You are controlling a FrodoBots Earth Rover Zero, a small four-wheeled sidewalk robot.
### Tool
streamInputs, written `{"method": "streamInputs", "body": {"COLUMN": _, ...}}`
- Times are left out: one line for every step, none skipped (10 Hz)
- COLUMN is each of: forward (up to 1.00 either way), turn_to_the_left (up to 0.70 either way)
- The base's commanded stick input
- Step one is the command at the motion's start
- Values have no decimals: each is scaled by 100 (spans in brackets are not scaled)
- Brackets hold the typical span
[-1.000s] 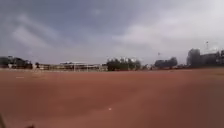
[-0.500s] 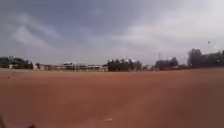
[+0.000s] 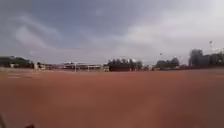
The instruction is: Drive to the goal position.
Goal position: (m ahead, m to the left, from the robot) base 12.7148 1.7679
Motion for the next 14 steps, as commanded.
{"method": "streamInputs", "body": {"forward": 70, "turn_to_the_left": 0}}
{"method": "streamInputs", "body": {"forward": 70, "turn_to_the_left": 0}}
{"method": "streamInputs", "body": {"forward": 70, "turn_to_the_left": 0}}
{"method": "streamInputs", "body": {"forward": 70, "turn_to_the_left": 0}}
{"method": "streamInputs", "body": {"forward": 70, "turn_to_the_left": 0}}
{"method": "streamInputs", "body": {"forward": 70, "turn_to_the_left": 0}}
{"method": "streamInputs", "body": {"forward": 70, "turn_to_the_left": 0}}
{"method": "streamInputs", "body": {"forward": 70, "turn_to_the_left": 0}}
{"method": "streamInputs", "body": {"forward": 70, "turn_to_the_left": 0}}
{"method": "streamInputs", "body": {"forward": 70, "turn_to_the_left": 0}}
{"method": "streamInputs", "body": {"forward": 70, "turn_to_the_left": 0}}
{"method": "streamInputs", "body": {"forward": 70, "turn_to_the_left": 0}}
{"method": "streamInputs", "body": {"forward": 70, "turn_to_the_left": 0}}
{"method": "streamInputs", "body": {"forward": 70, "turn_to_the_left": 0}}
